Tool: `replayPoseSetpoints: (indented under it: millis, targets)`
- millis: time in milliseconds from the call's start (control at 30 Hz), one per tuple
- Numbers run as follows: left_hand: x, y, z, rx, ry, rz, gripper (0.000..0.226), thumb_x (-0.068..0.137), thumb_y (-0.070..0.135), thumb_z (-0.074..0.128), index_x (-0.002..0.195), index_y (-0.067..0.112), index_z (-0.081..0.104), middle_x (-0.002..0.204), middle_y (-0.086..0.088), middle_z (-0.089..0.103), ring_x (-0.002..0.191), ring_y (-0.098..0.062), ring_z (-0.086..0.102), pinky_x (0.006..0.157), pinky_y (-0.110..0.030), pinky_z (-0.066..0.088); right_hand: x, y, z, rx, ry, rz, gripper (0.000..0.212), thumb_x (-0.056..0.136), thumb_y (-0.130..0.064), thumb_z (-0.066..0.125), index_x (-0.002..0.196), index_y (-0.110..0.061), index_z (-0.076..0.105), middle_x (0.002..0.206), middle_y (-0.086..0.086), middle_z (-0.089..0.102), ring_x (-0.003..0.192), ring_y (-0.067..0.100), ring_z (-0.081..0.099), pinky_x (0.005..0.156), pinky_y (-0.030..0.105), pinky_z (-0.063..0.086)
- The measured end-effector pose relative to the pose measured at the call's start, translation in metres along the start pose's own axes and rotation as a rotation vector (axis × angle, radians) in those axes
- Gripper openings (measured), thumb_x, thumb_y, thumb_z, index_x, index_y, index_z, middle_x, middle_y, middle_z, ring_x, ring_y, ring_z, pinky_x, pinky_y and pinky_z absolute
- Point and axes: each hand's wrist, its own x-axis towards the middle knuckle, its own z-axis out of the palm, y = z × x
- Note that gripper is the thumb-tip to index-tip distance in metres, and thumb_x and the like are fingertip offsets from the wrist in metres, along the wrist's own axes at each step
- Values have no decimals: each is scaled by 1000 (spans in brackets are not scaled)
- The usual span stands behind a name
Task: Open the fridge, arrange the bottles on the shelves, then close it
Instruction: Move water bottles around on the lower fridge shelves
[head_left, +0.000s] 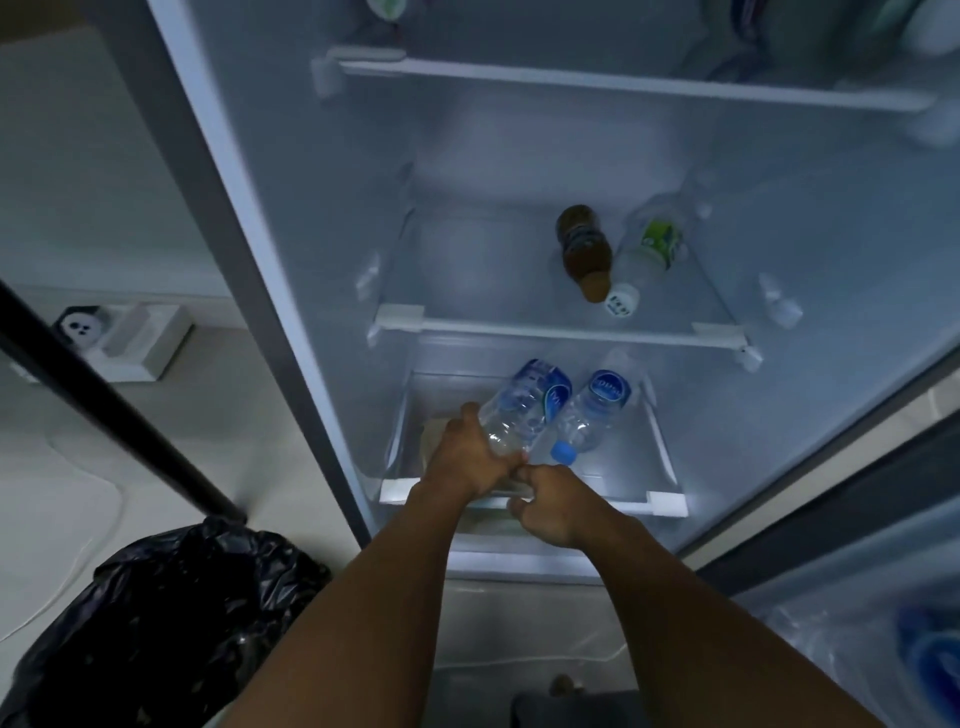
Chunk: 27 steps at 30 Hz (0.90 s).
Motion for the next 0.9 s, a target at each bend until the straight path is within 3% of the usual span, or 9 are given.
replayPoseSetpoints:
  millis: [133, 233, 367, 500, 633, 733, 833, 900]
  targets:
    - [-5, 7, -11, -9, -4, -25, 92, 51, 56, 81, 127, 24, 39, 120, -5, 61, 105, -26, 62, 89, -41, 55, -4, 1, -8, -9, 17, 44, 48, 94, -25, 58, 139, -12, 50, 139, 9, 55, 123, 25, 55, 98, 27, 43]
    - [-17, 18, -27, 42, 21, -27, 94, 51, 58, 79, 129, 25, 37, 122, -6, 56, 110, -29, 59, 90, -40, 53, -12, -5, -16, -18, 127, 71, 45, 92, -23, 59, 136, -12, 53, 132, 11, 59, 116, 27, 59, 95, 30, 48]
    - [-47, 37, -59, 74, 143, 39, 90, 54, 51, 84, 128, 23, 41, 124, -9, 56, 109, -30, 59, 89, -41, 54, -30, -19, -31, 17, 315, 87, 47, 88, -23, 64, 132, -14, 51, 126, 12, 62, 111, 29, 62, 94, 36, 51]
    - [-83, 66, -97, 131, 213, 200, 87, 55, 38, 91, 127, 18, 48, 126, -10, 57, 110, -27, 58, 90, -36, 53, -58, -36, -39, 59, 413, 41, 59, 86, -24, 66, 139, -15, 42, 135, 10, 52, 121, 32, 55, 100, 37, 45]
    - [-114, 102, -138, 149, 227, 270, 77, 51, 44, 93, 115, 18, 58, 106, -5, 66, 93, -20, 62, 78, -29, 52, -90, -52, -35, 136, 469, -18, 70, 79, -33, 75, 138, -19, 41, 136, 8, 47, 125, 30, 51, 104, 38, 44]
    - [-138, 134, -159, 156, 202, 346, 70, 55, 52, 89, 106, 10, 66, 92, -9, 69, 88, -26, 65, 76, -34, 52, -120, -64, -28, 175, 465, -45, 84, 76, -35, 79, 144, -14, 34, 145, 9, 39, 133, 25, 43, 106, 31, 37]
    - [-164, 164, -170, 169, 188, 410, 49, 64, 53, 84, 85, 10, 71, 77, -7, 71, 76, -23, 66, 71, -39, 55, -147, -74, -18, 281, 462, -66, 102, 65, -46, 86, 147, -17, 32, 148, 3, 37, 136, 20, 40, 109, 29, 35]
    - [-181, 179, -175, 176, 178, 455, 42, 67, 50, 82, 79, 11, 73, 75, -6, 73, 74, -21, 68, 72, -41, 57, -164, -80, -11, 331, 455, -107, 97, 62, -50, 85, 143, -26, 38, 143, -5, 46, 132, 15, 47, 108, 32, 41]
